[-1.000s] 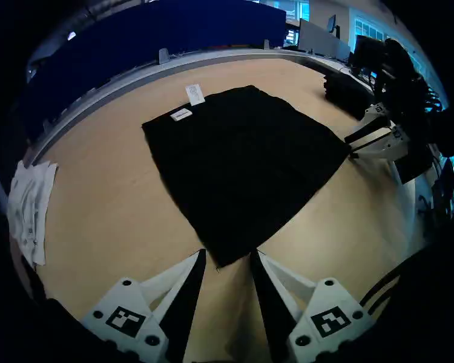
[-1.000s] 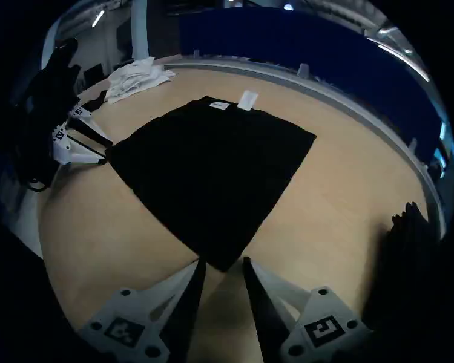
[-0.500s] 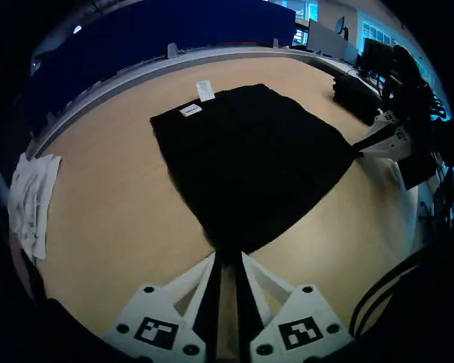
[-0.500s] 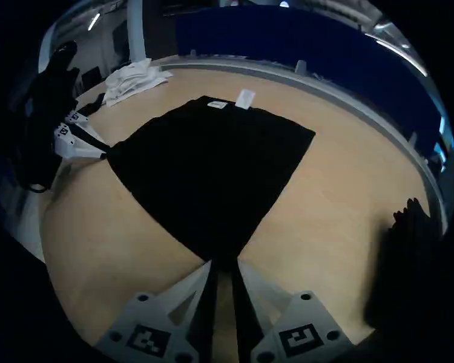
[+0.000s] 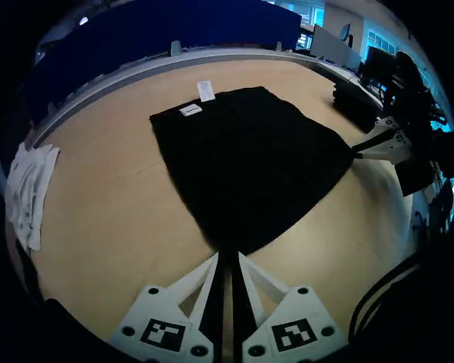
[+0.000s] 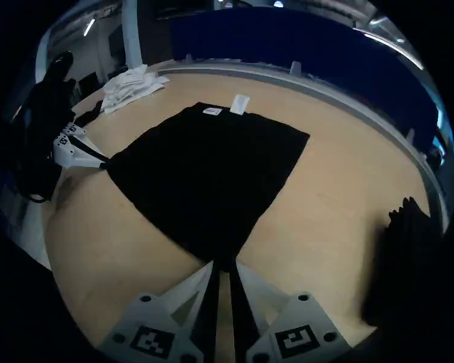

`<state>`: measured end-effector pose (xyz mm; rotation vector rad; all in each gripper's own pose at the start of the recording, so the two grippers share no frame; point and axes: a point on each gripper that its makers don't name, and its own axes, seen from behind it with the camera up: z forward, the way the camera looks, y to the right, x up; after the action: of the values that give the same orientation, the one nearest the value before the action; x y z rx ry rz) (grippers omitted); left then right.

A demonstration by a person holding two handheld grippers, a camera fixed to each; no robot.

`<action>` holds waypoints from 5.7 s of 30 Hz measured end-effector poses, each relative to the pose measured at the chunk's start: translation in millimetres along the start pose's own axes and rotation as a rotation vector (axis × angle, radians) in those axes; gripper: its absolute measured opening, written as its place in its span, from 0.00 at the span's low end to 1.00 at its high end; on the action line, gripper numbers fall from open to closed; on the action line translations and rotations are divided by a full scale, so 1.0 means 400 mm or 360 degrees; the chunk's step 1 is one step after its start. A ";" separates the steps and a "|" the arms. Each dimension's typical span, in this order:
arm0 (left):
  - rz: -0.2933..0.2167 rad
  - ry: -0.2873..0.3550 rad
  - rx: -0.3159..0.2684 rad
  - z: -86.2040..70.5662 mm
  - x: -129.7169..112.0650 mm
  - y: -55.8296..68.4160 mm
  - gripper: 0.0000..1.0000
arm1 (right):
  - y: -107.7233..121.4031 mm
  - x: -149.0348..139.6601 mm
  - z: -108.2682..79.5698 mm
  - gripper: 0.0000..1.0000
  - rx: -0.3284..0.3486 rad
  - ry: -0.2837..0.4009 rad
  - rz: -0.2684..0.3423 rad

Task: Fold towel

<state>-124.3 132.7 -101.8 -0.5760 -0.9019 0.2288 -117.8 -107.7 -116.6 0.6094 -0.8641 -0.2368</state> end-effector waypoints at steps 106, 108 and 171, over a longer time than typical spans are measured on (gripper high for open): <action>-0.0291 0.0111 0.0022 0.046 0.260 -0.110 0.07 | 0.183 0.247 0.052 0.12 -0.0063 -0.0016 0.0063; -0.0306 0.0101 0.0034 0.058 0.256 -0.117 0.08 | 0.190 0.248 0.065 0.13 -0.0076 -0.0014 0.0080; -0.0342 0.0078 0.0175 0.001 0.137 -0.106 0.97 | 0.177 0.172 0.014 1.00 -0.0245 0.0023 0.0139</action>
<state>-93.5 121.0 -41.0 -0.3780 -0.8904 0.0690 -81.6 -82.8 -28.1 0.4284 -0.8477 -0.2173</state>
